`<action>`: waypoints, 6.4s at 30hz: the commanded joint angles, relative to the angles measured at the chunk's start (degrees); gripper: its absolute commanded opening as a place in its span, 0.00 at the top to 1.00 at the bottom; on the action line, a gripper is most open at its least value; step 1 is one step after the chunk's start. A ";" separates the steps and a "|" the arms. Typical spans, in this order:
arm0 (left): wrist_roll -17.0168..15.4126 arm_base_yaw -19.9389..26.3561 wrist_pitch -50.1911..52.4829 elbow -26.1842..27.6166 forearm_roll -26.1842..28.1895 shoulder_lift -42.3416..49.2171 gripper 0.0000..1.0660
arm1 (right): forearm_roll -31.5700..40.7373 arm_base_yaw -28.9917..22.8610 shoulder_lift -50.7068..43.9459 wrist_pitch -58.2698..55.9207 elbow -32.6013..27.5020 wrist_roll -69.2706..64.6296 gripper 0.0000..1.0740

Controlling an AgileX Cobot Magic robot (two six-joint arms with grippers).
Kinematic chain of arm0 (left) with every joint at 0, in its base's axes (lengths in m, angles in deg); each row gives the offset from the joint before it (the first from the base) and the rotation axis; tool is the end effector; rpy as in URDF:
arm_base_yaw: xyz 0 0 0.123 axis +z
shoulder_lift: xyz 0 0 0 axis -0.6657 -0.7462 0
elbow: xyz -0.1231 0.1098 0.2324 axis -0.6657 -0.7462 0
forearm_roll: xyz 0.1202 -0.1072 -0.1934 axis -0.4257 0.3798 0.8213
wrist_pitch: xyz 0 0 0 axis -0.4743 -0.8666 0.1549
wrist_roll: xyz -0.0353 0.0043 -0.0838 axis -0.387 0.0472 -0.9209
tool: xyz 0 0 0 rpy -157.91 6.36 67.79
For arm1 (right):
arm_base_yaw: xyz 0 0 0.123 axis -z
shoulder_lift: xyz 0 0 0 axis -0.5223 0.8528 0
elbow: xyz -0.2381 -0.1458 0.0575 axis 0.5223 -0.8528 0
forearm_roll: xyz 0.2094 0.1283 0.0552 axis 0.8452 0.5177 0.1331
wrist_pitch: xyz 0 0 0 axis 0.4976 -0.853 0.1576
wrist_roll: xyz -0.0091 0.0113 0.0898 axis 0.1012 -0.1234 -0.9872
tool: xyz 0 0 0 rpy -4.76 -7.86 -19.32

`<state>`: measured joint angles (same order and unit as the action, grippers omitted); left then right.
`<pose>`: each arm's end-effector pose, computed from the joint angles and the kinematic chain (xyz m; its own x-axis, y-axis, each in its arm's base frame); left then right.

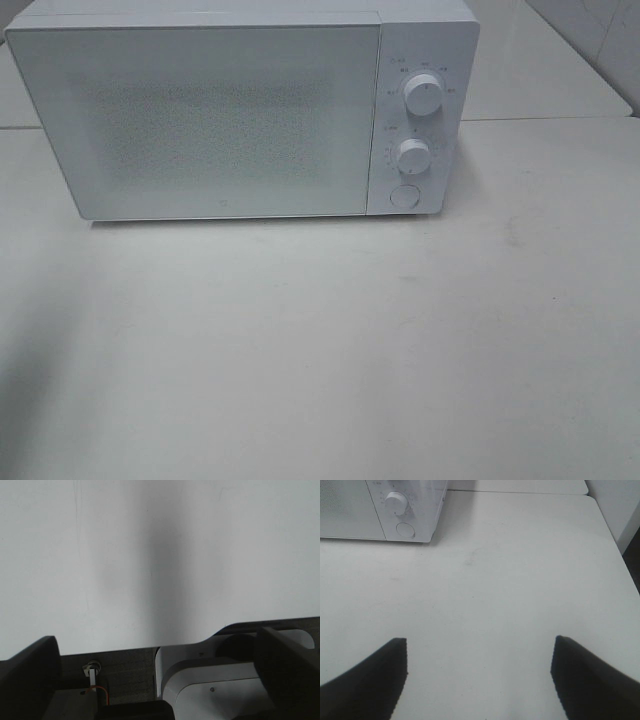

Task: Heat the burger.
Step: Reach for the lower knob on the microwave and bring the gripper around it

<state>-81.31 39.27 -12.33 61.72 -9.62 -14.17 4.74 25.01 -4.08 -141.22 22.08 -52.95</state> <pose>0.1714 -0.0164 0.2896 -0.9651 0.0312 -0.2600 0.0585 0.9935 -0.0978 -0.0027 -0.0062 0.2818 -0.3989 -0.0355 -0.9163 -0.0496 0.9986 -0.0170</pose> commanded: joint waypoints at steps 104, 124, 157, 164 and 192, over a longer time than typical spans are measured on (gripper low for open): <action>-0.34 0.11 5.96 -18.74 -0.40 62.74 0.05 | 0.06 0.23 33.17 38.27 1.15 -0.86 0.29; -0.34 0.11 5.96 -18.74 -0.40 62.74 0.05 | 0.06 0.23 55.35 65.15 0.00 -1.09 0.29; -0.34 0.11 5.96 -18.74 -0.40 62.74 0.05 | 37.30 -23.26 81.99 118.32 -9.34 21.37 0.29; -0.34 0.11 5.96 -18.74 -0.40 62.74 0.05 | 43.72 -31.91 89.04 128.34 -8.82 22.29 0.29; -0.34 0.11 5.96 -18.74 -0.40 62.74 0.05 | 49.39 -36.96 110.24 130.92 9.91 23.66 0.30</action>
<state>-81.37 39.39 -7.17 43.10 -10.31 47.13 54.13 -11.88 106.15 -14.65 31.42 -30.26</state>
